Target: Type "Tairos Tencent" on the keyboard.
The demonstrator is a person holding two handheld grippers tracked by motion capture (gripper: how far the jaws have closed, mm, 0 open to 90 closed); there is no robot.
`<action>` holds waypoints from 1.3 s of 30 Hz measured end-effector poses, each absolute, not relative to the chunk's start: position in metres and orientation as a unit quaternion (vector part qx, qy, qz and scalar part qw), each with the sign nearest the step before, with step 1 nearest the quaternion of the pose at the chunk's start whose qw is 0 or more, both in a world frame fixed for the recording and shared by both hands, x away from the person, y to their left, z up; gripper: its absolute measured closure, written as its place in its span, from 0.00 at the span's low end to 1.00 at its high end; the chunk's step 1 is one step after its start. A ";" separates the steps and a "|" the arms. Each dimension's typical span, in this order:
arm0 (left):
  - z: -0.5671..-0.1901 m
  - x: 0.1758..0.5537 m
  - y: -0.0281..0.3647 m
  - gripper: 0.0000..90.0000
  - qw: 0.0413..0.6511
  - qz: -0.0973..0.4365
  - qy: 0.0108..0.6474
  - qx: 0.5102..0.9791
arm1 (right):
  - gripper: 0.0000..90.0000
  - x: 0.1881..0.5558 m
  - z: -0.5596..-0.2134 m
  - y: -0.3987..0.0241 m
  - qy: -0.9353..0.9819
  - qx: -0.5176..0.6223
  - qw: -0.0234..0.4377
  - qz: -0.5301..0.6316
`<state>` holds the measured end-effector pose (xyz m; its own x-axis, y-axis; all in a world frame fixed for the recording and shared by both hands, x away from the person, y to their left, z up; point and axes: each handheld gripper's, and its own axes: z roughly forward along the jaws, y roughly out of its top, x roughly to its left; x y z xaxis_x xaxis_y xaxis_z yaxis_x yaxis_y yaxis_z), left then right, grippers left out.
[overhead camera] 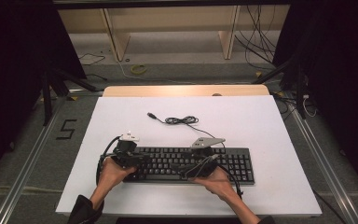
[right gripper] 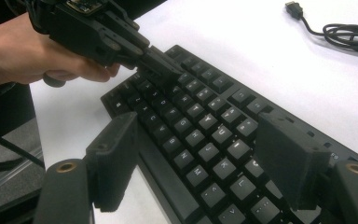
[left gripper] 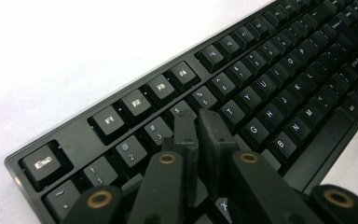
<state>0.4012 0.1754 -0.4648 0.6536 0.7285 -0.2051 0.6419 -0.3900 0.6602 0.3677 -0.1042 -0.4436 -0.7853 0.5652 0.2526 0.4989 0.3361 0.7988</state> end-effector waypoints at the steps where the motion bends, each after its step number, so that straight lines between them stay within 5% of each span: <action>1: -0.465 0.402 0.175 0.97 0.368 0.059 0.412 0.832 | 0.35 0.367 -0.443 -0.105 0.816 0.327 0.034 0.474; 25: -0.467 0.402 0.169 0.99 0.355 0.056 0.412 0.837 | 0.35 0.366 -0.444 -0.106 0.818 0.327 0.033 0.473; 39: -0.455 0.394 0.174 0.83 0.377 0.040 0.410 0.829 | 0.35 0.367 -0.445 -0.104 0.818 0.328 0.035 0.471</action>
<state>0.3945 0.1736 -0.4547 0.6605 0.7106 -0.2426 0.6498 -0.3791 0.6588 0.3666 -0.1037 -0.4453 -0.7827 0.5690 0.2522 0.5038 0.3414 0.7935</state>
